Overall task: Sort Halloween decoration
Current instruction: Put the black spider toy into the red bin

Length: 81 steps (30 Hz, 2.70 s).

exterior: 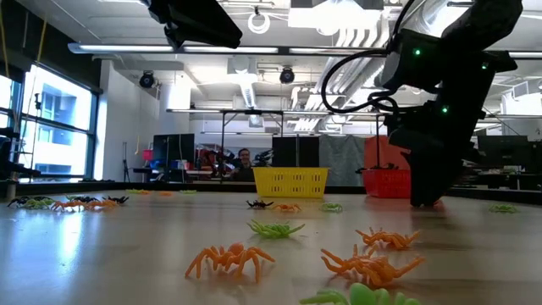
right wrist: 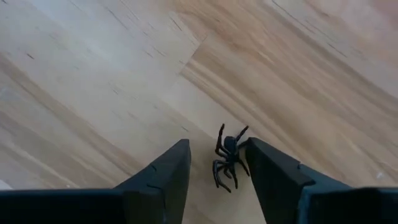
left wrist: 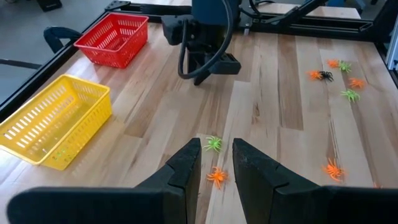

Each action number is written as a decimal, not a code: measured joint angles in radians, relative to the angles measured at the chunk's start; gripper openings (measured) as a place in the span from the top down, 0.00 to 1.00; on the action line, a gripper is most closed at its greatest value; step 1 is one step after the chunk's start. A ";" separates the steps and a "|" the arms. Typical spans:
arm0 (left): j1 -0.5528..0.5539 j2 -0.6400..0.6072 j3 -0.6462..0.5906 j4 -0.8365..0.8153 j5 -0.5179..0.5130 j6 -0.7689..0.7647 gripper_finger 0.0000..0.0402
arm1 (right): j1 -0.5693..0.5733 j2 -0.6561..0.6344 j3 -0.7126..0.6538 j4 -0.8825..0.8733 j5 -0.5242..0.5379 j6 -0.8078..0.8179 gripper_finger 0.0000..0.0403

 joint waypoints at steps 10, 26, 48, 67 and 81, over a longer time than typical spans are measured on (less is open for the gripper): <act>0.000 0.000 0.000 0.000 0.000 0.000 0.81 | -0.004 -0.010 -0.004 -0.014 0.005 0.039 0.97; 0.002 0.000 0.000 -0.018 -0.013 0.000 0.81 | -0.071 -0.255 0.337 -0.421 0.149 -0.124 0.99; 0.089 0.000 0.000 -0.017 -0.043 0.072 0.81 | -0.616 -0.246 0.383 -0.453 0.088 -0.482 0.99; 0.172 0.000 0.000 -0.017 -0.043 0.106 0.81 | -0.671 -0.113 0.383 -0.373 0.046 -0.611 0.95; 0.172 0.000 0.000 -0.017 -0.043 0.141 0.81 | -0.671 -0.007 0.383 -0.339 0.061 -0.637 0.72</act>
